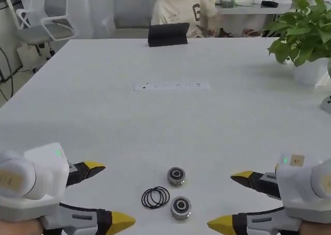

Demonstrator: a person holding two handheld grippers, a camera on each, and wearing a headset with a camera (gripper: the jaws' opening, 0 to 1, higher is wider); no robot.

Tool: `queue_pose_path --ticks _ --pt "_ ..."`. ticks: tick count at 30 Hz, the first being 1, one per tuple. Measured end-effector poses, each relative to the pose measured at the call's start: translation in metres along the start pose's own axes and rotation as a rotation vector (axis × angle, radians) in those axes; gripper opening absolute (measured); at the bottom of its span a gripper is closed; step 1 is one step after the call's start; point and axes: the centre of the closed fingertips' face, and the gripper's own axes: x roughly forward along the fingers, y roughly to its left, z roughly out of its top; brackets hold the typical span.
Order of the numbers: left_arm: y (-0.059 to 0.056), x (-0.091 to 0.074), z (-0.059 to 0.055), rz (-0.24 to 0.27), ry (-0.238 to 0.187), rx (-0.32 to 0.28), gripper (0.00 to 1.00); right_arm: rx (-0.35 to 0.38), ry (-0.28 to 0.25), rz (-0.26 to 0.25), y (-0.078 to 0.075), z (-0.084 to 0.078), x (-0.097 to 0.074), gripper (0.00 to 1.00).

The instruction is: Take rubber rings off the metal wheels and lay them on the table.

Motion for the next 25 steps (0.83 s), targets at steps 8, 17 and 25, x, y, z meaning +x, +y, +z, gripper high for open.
queue_pose_path --ticks 8,17,25 --pt "0.0016 -0.0027 -0.0013 0.008 -0.001 -0.004 0.75 -0.018 0.012 -0.008 -0.0004 -0.0026 -0.0018 0.71" --pt "0.0024 -0.0035 -0.0033 0.01 0.002 -0.008 0.75 -0.017 0.013 -0.016 -0.0014 -0.004 -0.0039 0.71" --pt "0.0039 -0.0043 -0.0034 0.012 0.002 -0.01 0.75 -0.017 0.011 -0.021 -0.0026 -0.0035 -0.0045 0.71"
